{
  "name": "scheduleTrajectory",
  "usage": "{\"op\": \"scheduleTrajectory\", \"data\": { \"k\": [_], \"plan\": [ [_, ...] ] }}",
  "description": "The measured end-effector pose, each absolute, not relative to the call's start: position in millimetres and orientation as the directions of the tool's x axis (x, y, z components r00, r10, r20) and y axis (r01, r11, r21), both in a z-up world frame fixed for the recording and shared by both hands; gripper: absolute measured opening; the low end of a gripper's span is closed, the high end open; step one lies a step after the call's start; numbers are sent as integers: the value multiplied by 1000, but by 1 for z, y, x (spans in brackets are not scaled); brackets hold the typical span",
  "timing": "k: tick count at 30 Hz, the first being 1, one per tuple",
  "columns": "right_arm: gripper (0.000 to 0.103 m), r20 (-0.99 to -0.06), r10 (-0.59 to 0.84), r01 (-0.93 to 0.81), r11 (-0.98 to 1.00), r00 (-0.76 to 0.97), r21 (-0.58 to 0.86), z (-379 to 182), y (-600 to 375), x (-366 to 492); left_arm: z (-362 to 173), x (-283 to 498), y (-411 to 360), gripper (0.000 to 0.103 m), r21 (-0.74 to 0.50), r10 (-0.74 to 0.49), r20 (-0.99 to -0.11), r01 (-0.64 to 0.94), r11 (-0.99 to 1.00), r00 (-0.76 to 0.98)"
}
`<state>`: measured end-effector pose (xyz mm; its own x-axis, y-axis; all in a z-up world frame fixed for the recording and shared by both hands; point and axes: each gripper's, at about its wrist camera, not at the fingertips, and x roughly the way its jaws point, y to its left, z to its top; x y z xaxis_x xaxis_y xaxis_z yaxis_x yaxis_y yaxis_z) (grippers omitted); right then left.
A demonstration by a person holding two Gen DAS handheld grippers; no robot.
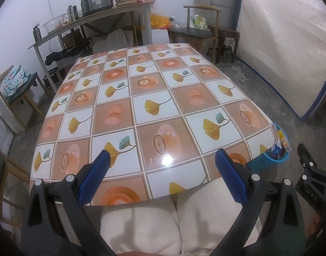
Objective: Collect trash
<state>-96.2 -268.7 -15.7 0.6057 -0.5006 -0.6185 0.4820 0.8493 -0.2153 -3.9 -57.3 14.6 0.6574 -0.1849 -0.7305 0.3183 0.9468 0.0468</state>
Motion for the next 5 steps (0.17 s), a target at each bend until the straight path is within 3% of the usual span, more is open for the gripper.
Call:
{"op": "scheduleTrajectory", "data": {
  "k": [5],
  "plan": [
    [97, -618, -501, 482, 849, 606, -215, -16, -268, -96, 13, -4, -55, 94, 45, -185, -732, 318, 947, 656]
  ]
}}
